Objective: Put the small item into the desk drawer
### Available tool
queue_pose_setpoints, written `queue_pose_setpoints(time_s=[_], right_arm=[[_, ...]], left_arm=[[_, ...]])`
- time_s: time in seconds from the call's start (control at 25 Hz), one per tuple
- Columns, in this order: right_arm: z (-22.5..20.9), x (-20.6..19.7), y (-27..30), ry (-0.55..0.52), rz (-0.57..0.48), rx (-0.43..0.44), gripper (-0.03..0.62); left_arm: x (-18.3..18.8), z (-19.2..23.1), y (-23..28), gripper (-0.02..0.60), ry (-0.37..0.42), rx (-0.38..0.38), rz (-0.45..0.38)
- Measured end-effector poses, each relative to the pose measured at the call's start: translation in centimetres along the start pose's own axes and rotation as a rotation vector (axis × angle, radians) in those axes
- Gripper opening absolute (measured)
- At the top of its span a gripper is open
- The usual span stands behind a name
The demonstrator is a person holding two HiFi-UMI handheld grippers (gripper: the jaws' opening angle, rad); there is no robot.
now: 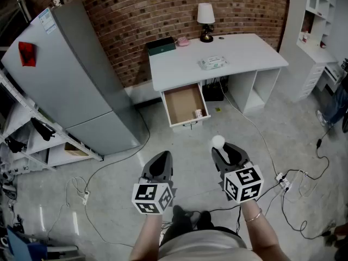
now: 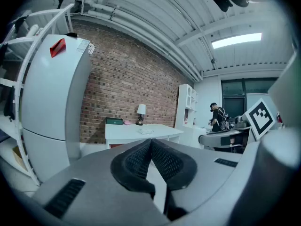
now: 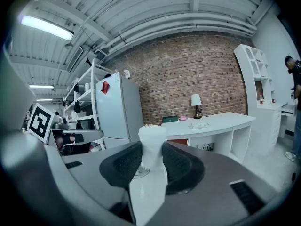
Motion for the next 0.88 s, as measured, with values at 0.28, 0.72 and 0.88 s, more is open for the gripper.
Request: queue_pose_setpoints(time_s=[0.28,0.72,0.88], right_arm=[[-0.9,-1.6,-2.1,-0.012,0.029,-0.006,0.15],[-2.7,-2.7,-2.1,0.034,0.078,0.029,0.152],[-3.5,-2.0,0.4,0.052,0.093,0.03,0.152]], left_arm=[[-0.7,-2.2,-0.8,0.02,-0.005,-0.002,0.004],[-0.5,-2.9,0.3,0.02,-0.002,0.047,0.002],[0.0,-1.2,2.7,0.02,-0.006,0.044,0.006]])
Point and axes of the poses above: the fingertips, and each gripper's own axes: y forward along the fingers, z to its left, x out of its top, the point moved 1 cm from there along -y, backward along the fingers, and after that the axes turned 10 degrees about z, right-handed, at the moved point
